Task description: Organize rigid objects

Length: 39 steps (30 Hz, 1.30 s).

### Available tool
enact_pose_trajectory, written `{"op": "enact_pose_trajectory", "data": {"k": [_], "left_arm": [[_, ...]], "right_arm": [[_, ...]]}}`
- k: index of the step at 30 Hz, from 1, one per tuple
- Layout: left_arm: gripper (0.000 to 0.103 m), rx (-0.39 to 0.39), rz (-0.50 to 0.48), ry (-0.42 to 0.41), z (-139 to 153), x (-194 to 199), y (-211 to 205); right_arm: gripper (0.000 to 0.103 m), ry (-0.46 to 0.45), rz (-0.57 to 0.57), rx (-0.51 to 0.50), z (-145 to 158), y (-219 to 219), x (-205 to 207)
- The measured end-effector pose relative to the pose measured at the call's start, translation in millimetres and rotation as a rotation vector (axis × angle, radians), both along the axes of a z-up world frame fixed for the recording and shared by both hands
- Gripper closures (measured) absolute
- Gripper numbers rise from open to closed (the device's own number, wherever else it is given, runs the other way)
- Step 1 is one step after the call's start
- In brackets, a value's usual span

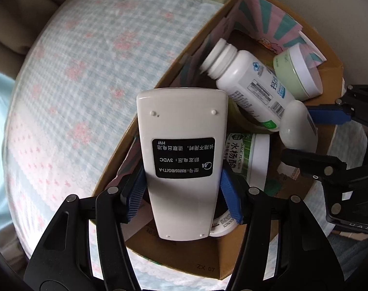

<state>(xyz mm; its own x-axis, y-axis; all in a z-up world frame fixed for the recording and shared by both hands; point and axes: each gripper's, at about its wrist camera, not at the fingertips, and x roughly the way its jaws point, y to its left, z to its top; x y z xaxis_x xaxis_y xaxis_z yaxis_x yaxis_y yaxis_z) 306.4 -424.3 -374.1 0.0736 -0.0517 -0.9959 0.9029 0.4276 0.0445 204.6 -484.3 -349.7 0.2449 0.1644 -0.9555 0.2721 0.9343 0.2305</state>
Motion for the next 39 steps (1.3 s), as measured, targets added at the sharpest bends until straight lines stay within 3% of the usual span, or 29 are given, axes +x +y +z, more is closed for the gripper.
{"op": "enact_pose_trajectory", "data": {"k": [1,2,3,4,6,11,25,33,39], "left_arm": [[0.027,0.004,0.001,-0.012,3,-1,0],[0.001,-0.004,0.007,-0.017,5,-1,0],[0.000,-0.020,0.023,-0.035,9,0,4],[0.000,-0.037,0.036,-0.025,14,2,9],[0.000,-0.051,0.065,0.029,14,5,16],[0.000,-0.031,0.057,0.015,13,4,20],[0.000,-0.043,0.113,0.000,32,-6,32],[0.000,-0.103,0.199,-0.043,90,-10,66],[0.000,-0.194,0.373,-0.092,161,-22,139]], "right_arm": [[0.047,-0.003,0.003,-0.004,0,1,0],[0.013,-0.003,0.009,-0.007,2,1,-2],[0.003,0.021,0.020,-0.032,3,2,-4],[0.000,0.028,0.029,-0.065,3,1,-8],[0.000,0.017,0.016,-0.074,5,-3,-14],[0.000,0.002,-0.009,-0.084,4,-7,-22],[0.000,-0.005,0.058,-0.108,19,6,-22],[0.000,-0.043,0.067,-0.135,54,18,-28],[0.000,-0.118,0.090,-0.180,116,47,-26]]}}
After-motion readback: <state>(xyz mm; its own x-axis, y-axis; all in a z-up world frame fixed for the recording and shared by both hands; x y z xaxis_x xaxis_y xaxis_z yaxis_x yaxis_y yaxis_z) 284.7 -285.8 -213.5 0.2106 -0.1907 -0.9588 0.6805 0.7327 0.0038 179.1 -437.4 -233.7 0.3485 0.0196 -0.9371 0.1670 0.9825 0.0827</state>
